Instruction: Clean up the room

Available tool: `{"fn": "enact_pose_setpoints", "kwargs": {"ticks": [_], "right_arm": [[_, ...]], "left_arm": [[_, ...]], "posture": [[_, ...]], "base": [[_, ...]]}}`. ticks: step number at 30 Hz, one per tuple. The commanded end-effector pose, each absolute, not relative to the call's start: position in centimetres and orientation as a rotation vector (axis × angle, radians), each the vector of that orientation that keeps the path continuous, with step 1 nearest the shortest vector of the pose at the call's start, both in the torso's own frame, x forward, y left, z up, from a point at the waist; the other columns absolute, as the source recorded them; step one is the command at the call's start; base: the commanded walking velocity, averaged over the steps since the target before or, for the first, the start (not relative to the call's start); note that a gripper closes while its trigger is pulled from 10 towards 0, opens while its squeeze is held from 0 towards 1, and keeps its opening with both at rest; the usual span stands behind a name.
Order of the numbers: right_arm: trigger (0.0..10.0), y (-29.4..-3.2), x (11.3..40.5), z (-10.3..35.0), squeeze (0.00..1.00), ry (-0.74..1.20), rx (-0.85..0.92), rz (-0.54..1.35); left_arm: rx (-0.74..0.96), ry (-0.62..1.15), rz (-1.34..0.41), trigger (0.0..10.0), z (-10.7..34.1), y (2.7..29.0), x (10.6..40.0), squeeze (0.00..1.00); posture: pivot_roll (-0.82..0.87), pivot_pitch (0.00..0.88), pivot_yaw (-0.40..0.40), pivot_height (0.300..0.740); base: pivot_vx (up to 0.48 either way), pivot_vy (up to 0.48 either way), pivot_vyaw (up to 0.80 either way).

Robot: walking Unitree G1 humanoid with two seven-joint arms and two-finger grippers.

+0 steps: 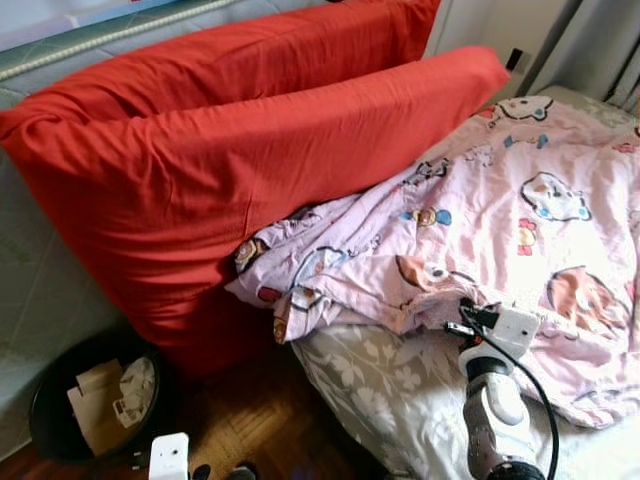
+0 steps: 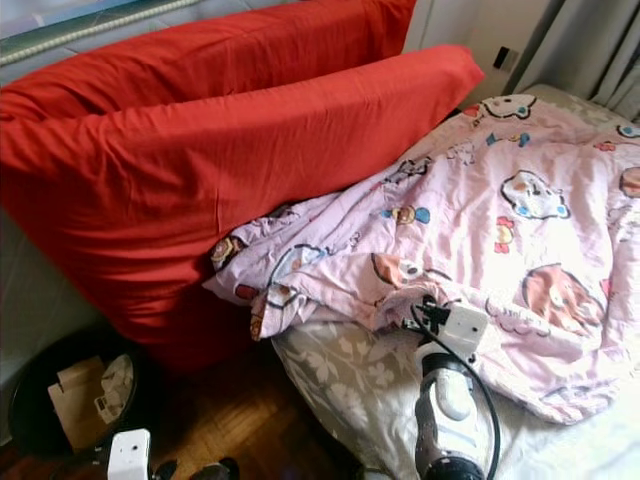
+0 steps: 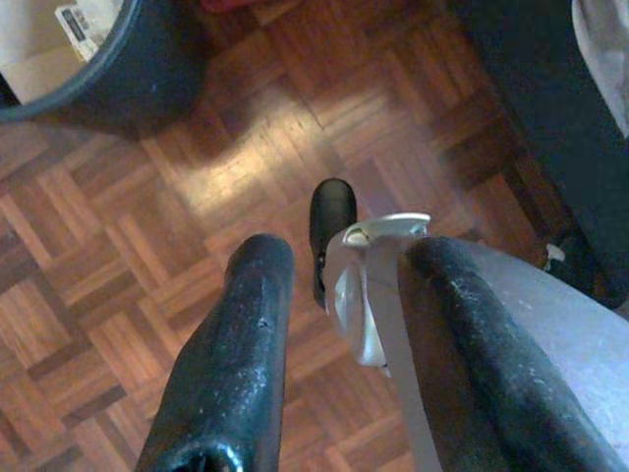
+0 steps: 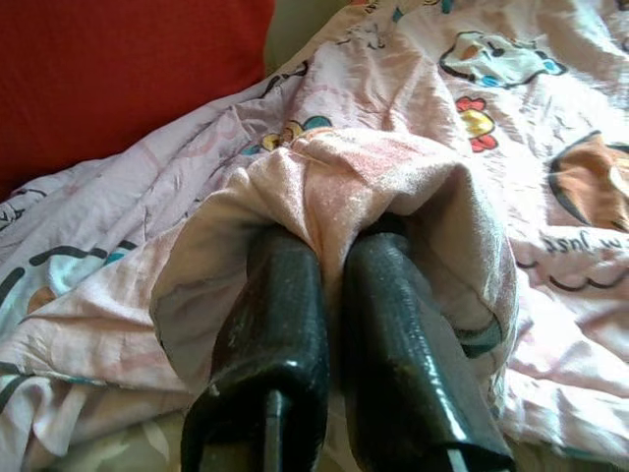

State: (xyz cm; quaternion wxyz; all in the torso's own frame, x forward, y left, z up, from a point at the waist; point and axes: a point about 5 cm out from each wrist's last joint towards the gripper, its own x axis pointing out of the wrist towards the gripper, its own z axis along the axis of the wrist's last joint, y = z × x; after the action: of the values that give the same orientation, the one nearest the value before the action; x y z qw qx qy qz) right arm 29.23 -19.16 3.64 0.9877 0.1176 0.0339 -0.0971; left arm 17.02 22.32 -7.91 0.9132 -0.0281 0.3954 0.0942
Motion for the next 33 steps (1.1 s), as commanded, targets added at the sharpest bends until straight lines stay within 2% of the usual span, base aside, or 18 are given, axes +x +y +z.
{"fn": "enact_pose_setpoints", "kwargs": {"ticks": [1, 33], "right_arm": [[10.0, -19.33, 29.03, 3.48, 0.00, 0.070, 0.237, -0.207], [10.0, -19.02, 29.05, 3.32, 0.00, 0.080, 0.240, -0.200]], "left_arm": [[-0.065, 0.853, 0.197, 10.0, -8.44, 22.32, 15.89, 0.00], [-0.068, 0.845, 0.195, 10.0, -8.33, 22.33, 16.16, 0.00]], "posture": [[0.08, 0.190, -0.020, 0.740], [0.08, 0.190, -0.017, 0.740]], "base": [[-0.285, 0.000, 0.00], [-0.290, 0.000, 0.00]]}}
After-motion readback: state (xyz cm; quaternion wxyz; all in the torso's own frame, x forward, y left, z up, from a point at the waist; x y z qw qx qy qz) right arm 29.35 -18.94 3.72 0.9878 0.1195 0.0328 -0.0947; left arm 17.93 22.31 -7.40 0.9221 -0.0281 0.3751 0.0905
